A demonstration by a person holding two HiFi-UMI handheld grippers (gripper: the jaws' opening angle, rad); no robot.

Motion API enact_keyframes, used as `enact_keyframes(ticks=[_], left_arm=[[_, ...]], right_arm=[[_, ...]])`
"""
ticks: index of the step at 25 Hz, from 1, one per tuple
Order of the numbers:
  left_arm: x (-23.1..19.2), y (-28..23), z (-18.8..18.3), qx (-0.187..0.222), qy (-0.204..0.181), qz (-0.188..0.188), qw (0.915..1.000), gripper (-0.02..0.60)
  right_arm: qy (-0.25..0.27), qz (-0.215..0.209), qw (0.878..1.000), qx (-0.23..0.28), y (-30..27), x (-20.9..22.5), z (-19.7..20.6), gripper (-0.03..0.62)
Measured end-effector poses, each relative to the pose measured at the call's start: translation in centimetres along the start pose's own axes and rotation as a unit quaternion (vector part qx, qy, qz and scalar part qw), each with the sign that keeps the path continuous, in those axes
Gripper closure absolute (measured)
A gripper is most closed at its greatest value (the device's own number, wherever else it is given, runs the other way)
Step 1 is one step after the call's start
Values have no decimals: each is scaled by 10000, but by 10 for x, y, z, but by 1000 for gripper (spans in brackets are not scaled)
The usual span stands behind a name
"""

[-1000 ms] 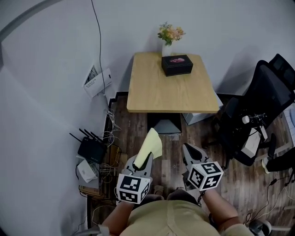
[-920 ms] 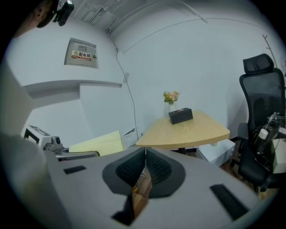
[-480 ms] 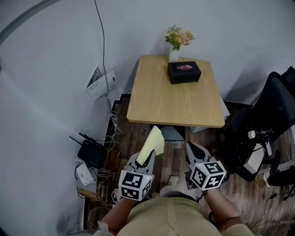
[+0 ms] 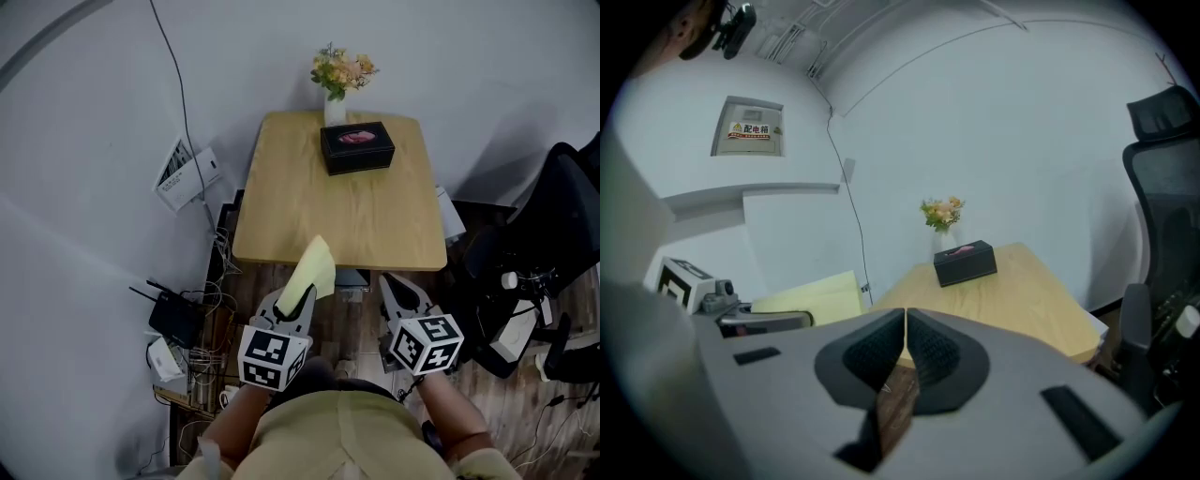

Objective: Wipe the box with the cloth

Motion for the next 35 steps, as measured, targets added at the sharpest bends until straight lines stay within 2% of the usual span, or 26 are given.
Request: enact_keyframes(ticks=[7,16,27,35], left_arm=[[-10,-41,-19,-73,-96,58,9999,557],[-61,-118,-59,-104,-171,200,9996,557],[-110,-189,-90,-434,-231,690,9964,557],[-137,-216,-108,-499,-392,603,9962,557]], right_arm=[[-42,82,9999,118,-20,35,-10,563],[25,501,9987,116,-85,82,-37,562],[183,816,9964,-114,-173,104,-61,562],[152,995,9947,-193,-205,128,-69,562]])
Point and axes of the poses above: the fingertips, and each gripper's own axes: y backward along the fingers, x to its right, z out of its underside, the point moved 4 cm from there along y, backward along the fingers, and after that the axes turned 12 degrees about y, right-handed, at the moved point
